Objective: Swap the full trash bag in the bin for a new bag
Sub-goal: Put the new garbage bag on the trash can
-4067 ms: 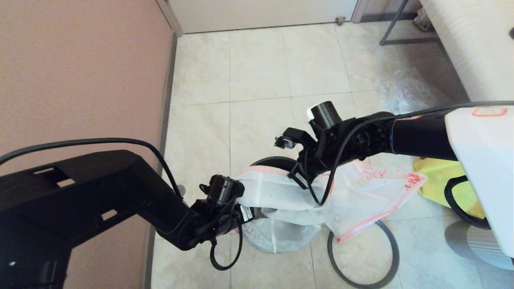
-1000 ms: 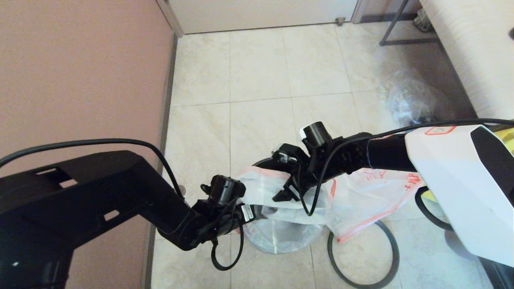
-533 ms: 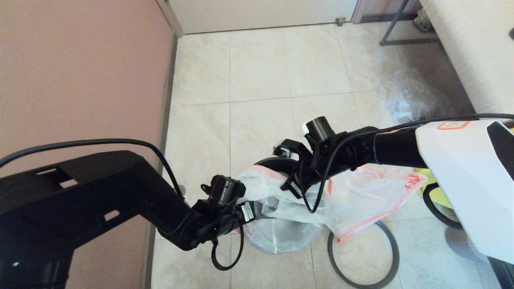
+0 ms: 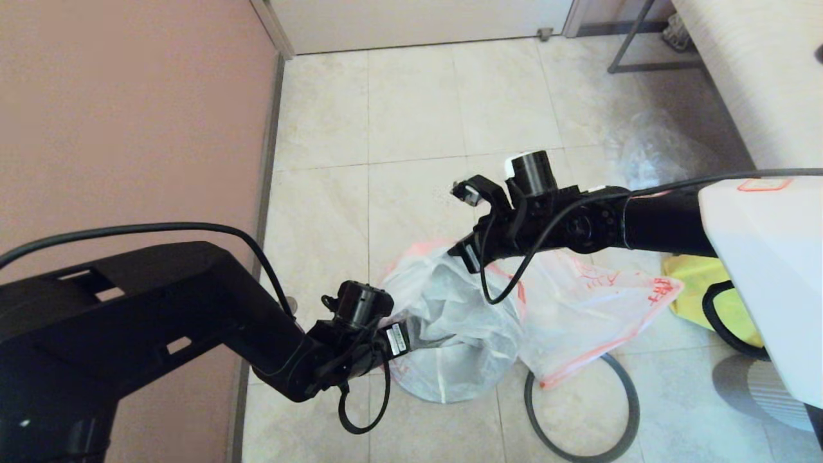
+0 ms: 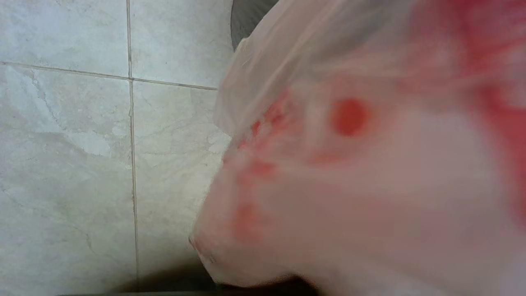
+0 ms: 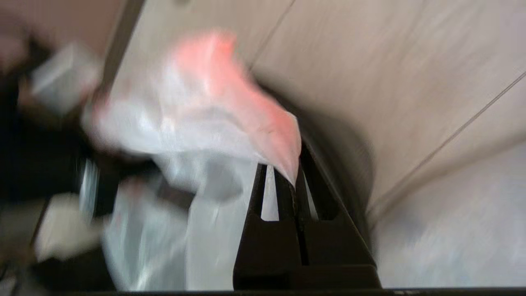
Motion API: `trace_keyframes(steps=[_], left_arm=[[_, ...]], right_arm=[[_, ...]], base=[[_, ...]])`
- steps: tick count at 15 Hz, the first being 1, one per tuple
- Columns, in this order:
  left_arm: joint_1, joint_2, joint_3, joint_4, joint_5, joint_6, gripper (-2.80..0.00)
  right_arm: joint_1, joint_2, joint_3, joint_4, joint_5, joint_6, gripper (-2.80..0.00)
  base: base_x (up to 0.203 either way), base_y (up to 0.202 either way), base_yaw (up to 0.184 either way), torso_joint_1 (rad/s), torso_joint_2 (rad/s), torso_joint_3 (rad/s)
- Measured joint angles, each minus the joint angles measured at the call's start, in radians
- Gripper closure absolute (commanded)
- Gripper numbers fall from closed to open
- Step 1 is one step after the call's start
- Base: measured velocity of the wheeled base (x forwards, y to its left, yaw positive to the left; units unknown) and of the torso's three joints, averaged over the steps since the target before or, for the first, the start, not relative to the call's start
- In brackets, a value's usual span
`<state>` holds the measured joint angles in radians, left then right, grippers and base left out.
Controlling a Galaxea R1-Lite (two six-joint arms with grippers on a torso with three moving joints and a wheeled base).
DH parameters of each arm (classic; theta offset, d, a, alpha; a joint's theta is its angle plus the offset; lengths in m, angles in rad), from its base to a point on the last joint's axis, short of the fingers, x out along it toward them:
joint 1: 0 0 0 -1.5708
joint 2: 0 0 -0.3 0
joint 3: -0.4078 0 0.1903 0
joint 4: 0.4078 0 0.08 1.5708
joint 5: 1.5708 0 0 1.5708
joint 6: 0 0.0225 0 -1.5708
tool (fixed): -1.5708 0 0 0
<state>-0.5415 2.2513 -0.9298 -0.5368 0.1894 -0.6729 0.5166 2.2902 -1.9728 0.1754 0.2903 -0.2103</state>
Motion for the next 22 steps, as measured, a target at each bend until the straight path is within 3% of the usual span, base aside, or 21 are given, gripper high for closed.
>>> trace_keyframes(steps=[2,6,12,13,14,18,22], left_arm=[[-0.004,-0.001,0.003,0.001,0.000,-0.001,0.00],[-0.004,-0.010,0.009,0.001,0.000,0.001,0.00],[-0.010,-0.041,0.087,-0.119,-0.002,0.074,0.00],[-0.010,-0.044,0.092,-0.121,-0.002,0.075,0.00],[-0.011,-0.046,0.095,-0.123,-0.002,0.075,0.00],[-0.011,-0.053,0.099,-0.121,0.000,0.074,0.00],[-0.005,-0.070,0.101,-0.135,-0.003,0.066,0.00]], right_arm=[[-0.006,0.022,-0.004,-0.099,-0.015,0.012,0.00],[-0.039,0.052,-0.008,-0.152,-0.022,0.014,0.00],[-0.091,0.064,-0.008,-0.053,-0.027,0.012,0.00],[-0.092,0.066,-0.008,-0.029,-0.029,0.002,-0.23],[-0.094,0.069,-0.008,-0.009,-0.034,-0.011,-2.80],[-0.084,0.064,-0.007,0.072,-0.061,-0.025,-2.80],[-0.075,0.021,-0.008,0.329,-0.073,-0.069,-2.80]], base=[[0.000,0.000,0.000,0.000,0.00,0.000],[0.000,0.000,0.000,0.000,0.00,0.000],[0.000,0.000,0.000,0.000,0.00,0.000],[0.000,0.000,0.000,0.000,0.00,0.000],[0.000,0.000,0.000,0.000,0.00,0.000],[0.000,0.000,0.000,0.000,0.00,0.000],[0.000,0.000,0.000,0.000,0.00,0.000]])
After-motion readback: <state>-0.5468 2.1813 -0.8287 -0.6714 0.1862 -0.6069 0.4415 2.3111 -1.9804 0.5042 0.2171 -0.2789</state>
